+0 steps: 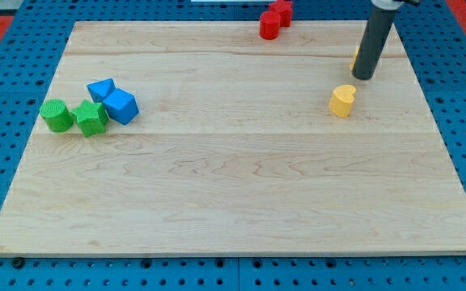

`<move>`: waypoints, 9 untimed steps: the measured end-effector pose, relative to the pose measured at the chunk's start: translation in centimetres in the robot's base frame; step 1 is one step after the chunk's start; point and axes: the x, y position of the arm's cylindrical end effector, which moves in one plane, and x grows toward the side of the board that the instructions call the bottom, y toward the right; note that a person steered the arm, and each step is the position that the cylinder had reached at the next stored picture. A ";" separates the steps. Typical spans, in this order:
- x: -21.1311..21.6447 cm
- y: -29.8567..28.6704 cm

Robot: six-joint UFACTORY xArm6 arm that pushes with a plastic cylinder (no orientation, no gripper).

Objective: Push the yellow hexagon towards the red blocks

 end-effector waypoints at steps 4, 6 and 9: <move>-2.0 3.1; -4.0 -7.7; 0.3 -10.1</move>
